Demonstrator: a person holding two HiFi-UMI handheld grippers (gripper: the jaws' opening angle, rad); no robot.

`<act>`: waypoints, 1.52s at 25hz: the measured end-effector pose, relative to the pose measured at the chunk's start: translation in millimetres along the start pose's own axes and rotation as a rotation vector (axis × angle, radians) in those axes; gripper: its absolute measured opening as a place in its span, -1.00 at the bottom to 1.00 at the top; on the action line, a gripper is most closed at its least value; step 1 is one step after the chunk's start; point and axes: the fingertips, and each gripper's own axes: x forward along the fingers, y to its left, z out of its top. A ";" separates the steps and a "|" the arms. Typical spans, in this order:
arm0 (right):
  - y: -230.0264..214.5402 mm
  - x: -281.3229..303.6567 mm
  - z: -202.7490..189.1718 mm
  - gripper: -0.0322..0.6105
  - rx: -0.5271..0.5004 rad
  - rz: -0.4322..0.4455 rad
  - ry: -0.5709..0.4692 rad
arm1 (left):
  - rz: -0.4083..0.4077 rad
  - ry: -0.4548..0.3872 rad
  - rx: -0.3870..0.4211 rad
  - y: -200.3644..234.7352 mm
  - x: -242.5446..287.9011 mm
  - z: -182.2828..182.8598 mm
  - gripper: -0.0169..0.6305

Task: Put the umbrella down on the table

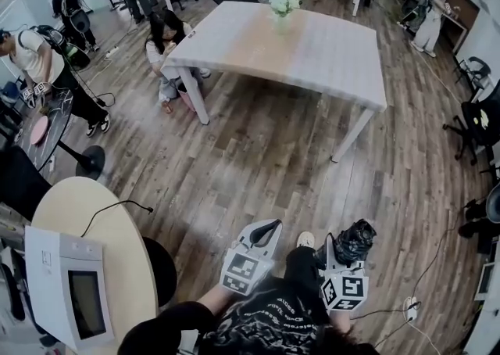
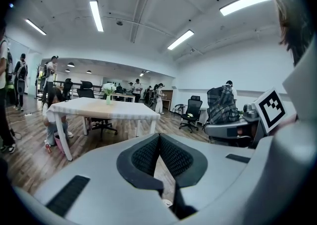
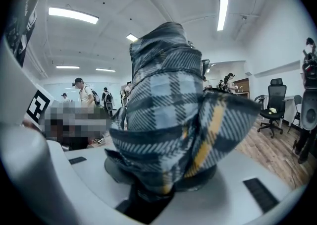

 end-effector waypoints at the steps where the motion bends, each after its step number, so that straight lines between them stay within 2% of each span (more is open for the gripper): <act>1: -1.6 5.6 1.6 -0.42 -0.005 0.009 0.004 | 0.009 0.001 -0.006 2.9 3.4 0.6 -0.89; 9: -22.6 58.6 14.9 -0.42 -0.022 0.070 0.021 | 0.054 0.006 -0.013 17.3 40.1 10.8 -0.89; 19: -93.2 142.7 57.2 -0.42 -0.058 0.142 0.027 | 0.134 0.004 -0.018 37.6 135.9 51.2 -0.89; 29: -172.7 202.9 96.7 -0.42 -0.098 0.211 0.004 | 0.212 -0.028 -0.032 30.1 223.4 83.0 -0.89; 33: -196.2 217.5 100.3 -0.42 -0.114 0.251 0.010 | 0.244 -0.039 -0.042 22.8 249.1 86.7 -0.89; 38: -216.7 226.6 99.6 -0.42 -0.112 0.255 0.018 | 0.246 -0.032 -0.056 14.6 273.5 86.0 -0.89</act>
